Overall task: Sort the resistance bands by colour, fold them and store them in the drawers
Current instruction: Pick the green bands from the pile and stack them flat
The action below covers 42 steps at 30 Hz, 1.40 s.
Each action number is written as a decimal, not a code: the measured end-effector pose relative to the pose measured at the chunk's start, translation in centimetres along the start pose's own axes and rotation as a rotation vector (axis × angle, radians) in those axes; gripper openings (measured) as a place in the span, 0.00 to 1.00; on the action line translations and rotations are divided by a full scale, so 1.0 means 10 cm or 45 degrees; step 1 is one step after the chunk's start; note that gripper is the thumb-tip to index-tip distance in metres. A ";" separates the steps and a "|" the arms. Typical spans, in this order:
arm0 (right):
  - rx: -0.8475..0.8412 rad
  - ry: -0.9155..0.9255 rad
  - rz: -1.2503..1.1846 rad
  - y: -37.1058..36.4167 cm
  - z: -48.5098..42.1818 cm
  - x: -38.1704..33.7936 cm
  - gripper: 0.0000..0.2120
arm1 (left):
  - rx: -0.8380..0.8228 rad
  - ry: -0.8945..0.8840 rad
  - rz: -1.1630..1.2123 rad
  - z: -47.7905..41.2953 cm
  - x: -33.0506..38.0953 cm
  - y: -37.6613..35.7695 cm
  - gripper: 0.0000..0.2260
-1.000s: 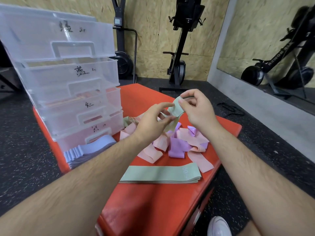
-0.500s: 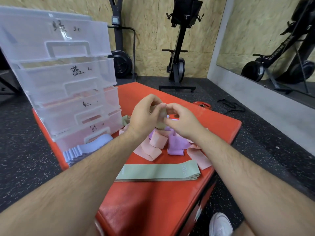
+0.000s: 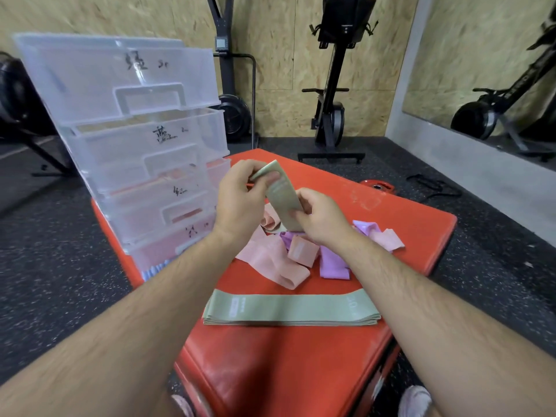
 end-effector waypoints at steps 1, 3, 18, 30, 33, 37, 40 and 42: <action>-0.020 -0.031 0.041 -0.02 0.00 0.08 0.07 | 0.022 0.027 0.063 -0.01 0.00 0.04 0.02; -0.032 -0.116 0.104 -0.02 -0.01 0.23 0.06 | 0.070 0.073 0.157 -0.04 -0.03 0.14 0.03; -0.062 -0.225 0.329 0.85 0.21 0.49 0.07 | 0.013 0.627 0.127 0.04 -0.72 0.65 0.03; -0.585 -0.265 0.643 0.46 1.01 0.53 0.06 | -0.717 0.623 -0.560 0.81 -1.02 0.89 0.08; -0.578 -0.202 0.690 0.37 1.10 0.52 0.06 | -0.750 0.534 -0.668 0.91 -1.10 0.85 0.08; -0.559 -0.211 0.739 0.33 1.16 0.58 0.08 | -0.791 0.378 -0.801 0.96 -1.11 0.76 0.06; -0.574 -0.205 0.788 0.30 1.18 0.62 0.08 | -0.891 0.278 -0.907 1.00 -1.15 0.67 0.06; -0.585 -0.130 0.884 0.28 1.18 0.59 0.09 | -0.943 0.198 -0.987 1.02 -1.15 0.63 0.11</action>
Point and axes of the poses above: each hand's wrist, its own z-axis away from the middle knuckle, its own y-axis out of the back of the hand, x = y × z, the point moved 7 cm from there along -z, towards the middle knuckle, and after that the axes turned 3 degrees about x, right-handed, at the moved point
